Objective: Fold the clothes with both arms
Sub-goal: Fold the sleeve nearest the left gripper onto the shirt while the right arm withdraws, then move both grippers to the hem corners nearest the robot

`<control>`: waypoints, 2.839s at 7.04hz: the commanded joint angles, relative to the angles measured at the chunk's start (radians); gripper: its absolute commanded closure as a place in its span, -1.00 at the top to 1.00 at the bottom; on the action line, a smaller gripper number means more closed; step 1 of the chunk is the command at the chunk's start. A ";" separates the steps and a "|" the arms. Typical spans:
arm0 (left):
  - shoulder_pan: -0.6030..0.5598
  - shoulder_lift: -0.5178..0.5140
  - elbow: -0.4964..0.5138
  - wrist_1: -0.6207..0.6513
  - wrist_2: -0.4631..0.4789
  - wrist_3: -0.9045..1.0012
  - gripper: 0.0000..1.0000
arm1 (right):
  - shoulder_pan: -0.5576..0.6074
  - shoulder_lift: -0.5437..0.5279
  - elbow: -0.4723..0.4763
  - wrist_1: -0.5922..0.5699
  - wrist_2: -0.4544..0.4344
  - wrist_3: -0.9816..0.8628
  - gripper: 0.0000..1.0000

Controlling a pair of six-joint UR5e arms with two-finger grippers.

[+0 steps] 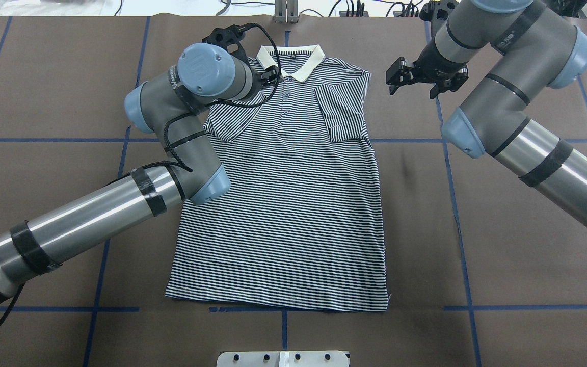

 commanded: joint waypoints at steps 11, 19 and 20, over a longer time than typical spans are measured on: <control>-0.008 0.424 -0.732 0.398 -0.093 0.189 1.00 | -0.780 -0.395 0.552 -0.076 -0.577 0.741 1.00; -0.015 0.415 -0.734 0.398 -0.093 0.193 1.00 | -0.782 -0.415 0.542 -0.076 -0.517 0.739 0.37; -0.015 0.415 -0.732 0.398 -0.093 0.193 1.00 | -0.782 -0.415 0.541 -0.076 -0.516 0.741 -0.17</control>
